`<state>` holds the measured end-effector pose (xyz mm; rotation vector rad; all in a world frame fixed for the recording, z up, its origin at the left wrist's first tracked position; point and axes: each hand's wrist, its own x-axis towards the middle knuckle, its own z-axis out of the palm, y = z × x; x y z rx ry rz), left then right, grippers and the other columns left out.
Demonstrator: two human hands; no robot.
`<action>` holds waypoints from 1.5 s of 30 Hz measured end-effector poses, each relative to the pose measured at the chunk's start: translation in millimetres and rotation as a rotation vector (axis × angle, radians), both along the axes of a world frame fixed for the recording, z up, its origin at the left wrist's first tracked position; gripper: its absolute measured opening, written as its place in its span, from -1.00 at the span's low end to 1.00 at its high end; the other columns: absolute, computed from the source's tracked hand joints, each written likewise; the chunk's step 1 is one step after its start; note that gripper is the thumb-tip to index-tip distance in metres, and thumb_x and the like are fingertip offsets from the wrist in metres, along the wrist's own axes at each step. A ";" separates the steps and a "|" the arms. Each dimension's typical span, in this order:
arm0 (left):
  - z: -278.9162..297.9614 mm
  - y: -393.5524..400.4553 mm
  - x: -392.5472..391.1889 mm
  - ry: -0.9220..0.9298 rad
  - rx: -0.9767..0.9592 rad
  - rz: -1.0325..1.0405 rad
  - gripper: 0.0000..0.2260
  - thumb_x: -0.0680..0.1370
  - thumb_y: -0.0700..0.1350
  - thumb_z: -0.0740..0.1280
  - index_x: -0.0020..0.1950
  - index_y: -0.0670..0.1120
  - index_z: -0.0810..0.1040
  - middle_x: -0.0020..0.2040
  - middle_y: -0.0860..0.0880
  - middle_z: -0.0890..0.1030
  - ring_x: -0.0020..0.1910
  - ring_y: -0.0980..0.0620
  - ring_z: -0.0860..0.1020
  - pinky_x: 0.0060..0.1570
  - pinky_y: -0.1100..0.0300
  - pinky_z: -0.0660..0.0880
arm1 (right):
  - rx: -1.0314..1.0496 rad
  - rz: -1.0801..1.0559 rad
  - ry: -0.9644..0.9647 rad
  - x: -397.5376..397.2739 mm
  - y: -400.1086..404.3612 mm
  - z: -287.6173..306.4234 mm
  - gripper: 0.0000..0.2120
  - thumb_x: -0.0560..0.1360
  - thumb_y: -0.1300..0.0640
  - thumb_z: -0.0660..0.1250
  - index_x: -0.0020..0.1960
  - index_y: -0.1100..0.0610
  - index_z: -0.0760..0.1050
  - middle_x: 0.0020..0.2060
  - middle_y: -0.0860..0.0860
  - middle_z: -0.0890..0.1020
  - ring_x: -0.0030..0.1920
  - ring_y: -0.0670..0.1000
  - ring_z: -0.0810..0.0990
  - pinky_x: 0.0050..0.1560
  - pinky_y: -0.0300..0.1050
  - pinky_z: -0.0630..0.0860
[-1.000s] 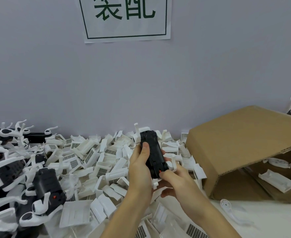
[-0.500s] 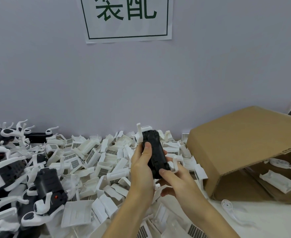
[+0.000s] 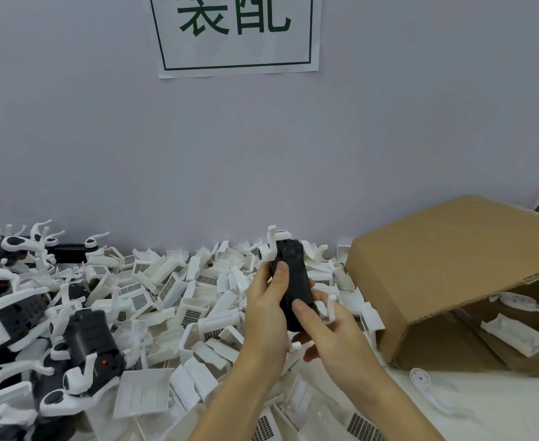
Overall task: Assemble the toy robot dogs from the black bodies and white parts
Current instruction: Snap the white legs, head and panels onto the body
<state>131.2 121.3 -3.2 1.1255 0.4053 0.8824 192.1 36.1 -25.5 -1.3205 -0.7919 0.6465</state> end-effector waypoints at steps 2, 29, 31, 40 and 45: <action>1.2 0.8 -0.7 -0.026 -0.003 -0.014 -0.77 0.67 -0.03 0.23 0.14 -0.11 0.62 -0.13 -0.15 0.70 -0.20 -0.05 0.69 -0.24 0.11 0.63 | 0.019 0.054 0.033 0.2 -1.6 0.9 -0.73 0.46 -0.08 0.32 0.15 -0.14 0.57 -0.16 -0.01 0.73 -0.23 -0.08 0.67 -0.23 -0.18 0.52; 2.4 2.6 -3.2 -0.052 -0.084 -0.029 -0.74 0.66 -0.03 0.24 0.19 -0.14 0.62 -0.14 -0.15 0.70 -0.23 -0.03 0.67 -0.30 0.14 0.60 | -0.022 0.093 0.012 3.7 1.2 -2.7 -0.68 0.42 0.04 0.24 0.08 -0.26 0.60 -0.16 0.01 0.71 -0.20 -0.01 0.68 -0.22 -0.18 0.53; 2.2 2.4 -3.0 -0.045 -0.076 -0.034 -0.76 0.67 -0.04 0.24 0.17 -0.13 0.62 -0.15 -0.14 0.70 -0.23 -0.02 0.68 -0.31 0.16 0.60 | -0.051 0.067 -0.009 4.0 1.1 -3.1 -0.70 0.51 0.09 0.24 0.16 -0.20 0.57 -0.18 -0.01 0.71 -0.21 -0.02 0.69 -0.21 -0.17 0.52; 6.1 5.9 -4.2 -0.058 -0.197 -0.074 -0.60 0.53 0.01 0.32 0.24 -0.24 0.58 -0.05 -0.22 0.66 -0.15 -0.12 0.65 -0.14 0.00 0.62 | -0.068 0.040 0.052 -0.1 0.2 2.4 -0.79 0.62 0.10 0.25 0.23 -0.05 0.54 -0.25 -0.03 0.69 -0.24 -0.04 0.67 -0.16 -0.10 0.51; 9.1 18.3 -8.5 -0.084 -0.349 -0.071 -0.67 0.66 -0.14 0.18 0.28 -0.34 0.53 0.06 -0.30 0.59 0.01 -0.23 0.59 -0.04 -0.03 0.59 | 0.060 -0.081 -0.033 3.2 -4.0 4.7 -0.49 0.38 -0.23 0.32 0.33 -0.26 0.46 0.06 -0.11 0.64 0.05 -0.09 0.66 0.04 -0.10 0.57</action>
